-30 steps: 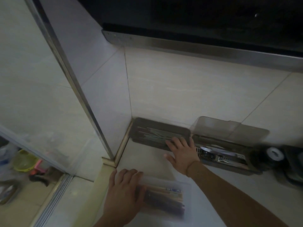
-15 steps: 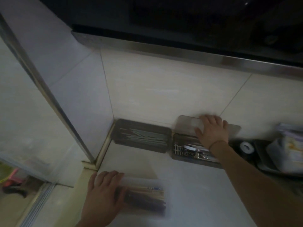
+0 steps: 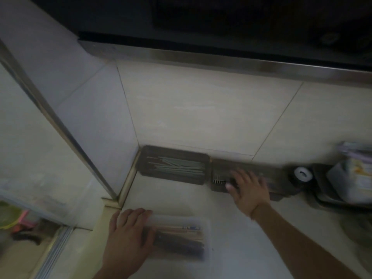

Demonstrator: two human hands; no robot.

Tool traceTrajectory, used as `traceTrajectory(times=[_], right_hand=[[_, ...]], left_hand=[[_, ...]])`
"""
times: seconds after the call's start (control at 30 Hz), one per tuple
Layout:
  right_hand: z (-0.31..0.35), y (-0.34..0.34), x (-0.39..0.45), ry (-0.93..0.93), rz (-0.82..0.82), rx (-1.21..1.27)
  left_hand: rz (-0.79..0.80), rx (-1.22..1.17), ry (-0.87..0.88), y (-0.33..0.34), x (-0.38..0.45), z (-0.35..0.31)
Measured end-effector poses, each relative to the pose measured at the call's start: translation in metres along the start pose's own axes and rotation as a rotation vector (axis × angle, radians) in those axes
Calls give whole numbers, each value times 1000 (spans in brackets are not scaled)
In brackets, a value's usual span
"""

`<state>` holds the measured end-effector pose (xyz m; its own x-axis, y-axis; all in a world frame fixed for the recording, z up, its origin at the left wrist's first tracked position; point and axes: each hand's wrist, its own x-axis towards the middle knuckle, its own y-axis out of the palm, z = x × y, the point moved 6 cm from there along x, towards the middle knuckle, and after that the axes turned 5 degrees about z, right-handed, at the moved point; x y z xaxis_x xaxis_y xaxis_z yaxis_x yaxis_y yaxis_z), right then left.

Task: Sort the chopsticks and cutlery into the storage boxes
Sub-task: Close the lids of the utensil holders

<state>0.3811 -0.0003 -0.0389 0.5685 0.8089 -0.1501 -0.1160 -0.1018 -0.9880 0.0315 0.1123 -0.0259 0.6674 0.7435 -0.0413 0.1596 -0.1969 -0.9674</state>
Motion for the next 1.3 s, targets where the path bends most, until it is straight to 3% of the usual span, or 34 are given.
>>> traceTrajectory(times=[0.07, 0.17, 0.23, 0.33, 0.47, 0.57, 0.73, 0.9, 1.03, 1.1, 1.17, 1.3], right_hand=[[1, 39, -15, 21, 140, -60], [7, 41, -14, 83, 126, -106], [18, 17, -5, 78, 28, -46], [55, -15, 19, -112, -123, 33], [119, -18, 67, -324, 53, -17], [155, -15, 96, -372, 122, -78], [175, -3, 113, -406, 245, -152], [179, 11, 108, -406, 240, -233], [186, 15, 101, -372, 251, -160], [185, 11, 98, -356, 232, -139], [181, 3, 93, -349, 210, -132], [172, -42, 80, -360, 163, -98]], left_hand=[[7, -11, -6, 1, 0, 1], [11, -25, -6, -1, 0, 1], [14, -39, -6, -2, 0, 1], [12, -62, -11, -4, 0, 1], [2, -52, 5, -5, 2, 1], [42, -27, 30, -8, 3, -1], [108, 91, 239, 3, -8, -5], [172, 179, 303, 6, -19, -5], [174, 319, 502, -8, -22, -16], [219, 340, 472, -7, -22, -17], [181, 216, 440, -5, -23, -22], [5, 266, 467, 6, -17, -21]])
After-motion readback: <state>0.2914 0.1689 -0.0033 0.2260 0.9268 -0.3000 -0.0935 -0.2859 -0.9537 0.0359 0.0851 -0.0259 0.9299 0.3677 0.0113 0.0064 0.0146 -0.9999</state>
